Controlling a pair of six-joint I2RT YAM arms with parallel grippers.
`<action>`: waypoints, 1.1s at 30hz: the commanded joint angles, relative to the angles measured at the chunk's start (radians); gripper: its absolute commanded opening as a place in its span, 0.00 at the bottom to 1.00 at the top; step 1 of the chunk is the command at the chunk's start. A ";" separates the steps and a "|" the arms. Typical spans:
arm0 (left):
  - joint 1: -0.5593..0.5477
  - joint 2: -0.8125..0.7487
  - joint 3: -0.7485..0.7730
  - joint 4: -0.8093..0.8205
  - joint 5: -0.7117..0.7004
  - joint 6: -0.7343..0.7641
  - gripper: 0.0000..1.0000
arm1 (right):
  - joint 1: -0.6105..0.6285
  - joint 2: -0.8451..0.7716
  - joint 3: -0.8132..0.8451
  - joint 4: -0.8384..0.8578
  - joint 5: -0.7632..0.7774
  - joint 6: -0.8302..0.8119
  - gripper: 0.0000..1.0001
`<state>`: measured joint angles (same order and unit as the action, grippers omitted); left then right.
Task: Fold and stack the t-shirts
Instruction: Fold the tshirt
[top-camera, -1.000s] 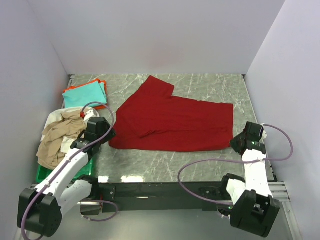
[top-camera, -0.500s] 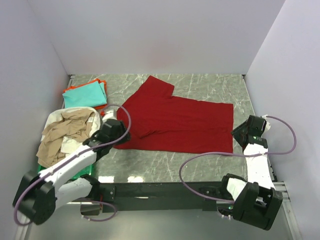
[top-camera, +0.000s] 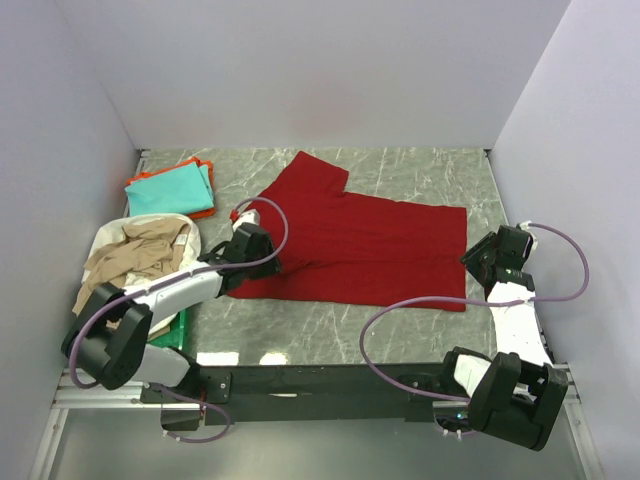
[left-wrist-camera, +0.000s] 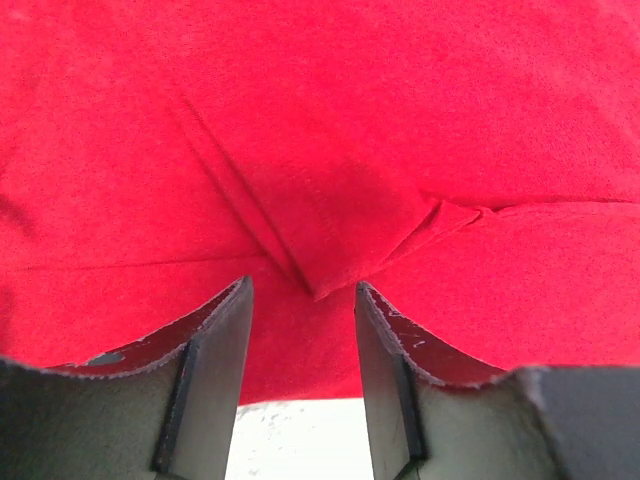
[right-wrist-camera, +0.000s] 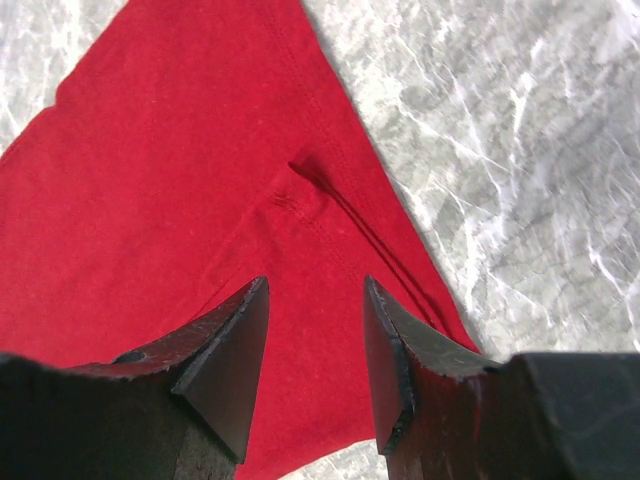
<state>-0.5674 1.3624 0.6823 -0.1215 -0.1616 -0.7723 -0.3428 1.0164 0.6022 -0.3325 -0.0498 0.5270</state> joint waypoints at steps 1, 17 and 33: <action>-0.006 0.035 0.054 0.054 0.037 0.002 0.50 | 0.004 -0.013 0.044 0.049 -0.024 -0.025 0.49; -0.019 0.145 0.091 0.049 0.040 -0.005 0.36 | 0.004 0.019 0.053 0.058 -0.062 -0.033 0.49; -0.046 0.205 0.123 0.040 0.036 -0.013 0.20 | 0.004 0.033 0.048 0.066 -0.099 -0.039 0.49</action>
<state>-0.6064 1.5650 0.7620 -0.1013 -0.1284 -0.7807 -0.3428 1.0389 0.6086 -0.3050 -0.1352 0.5030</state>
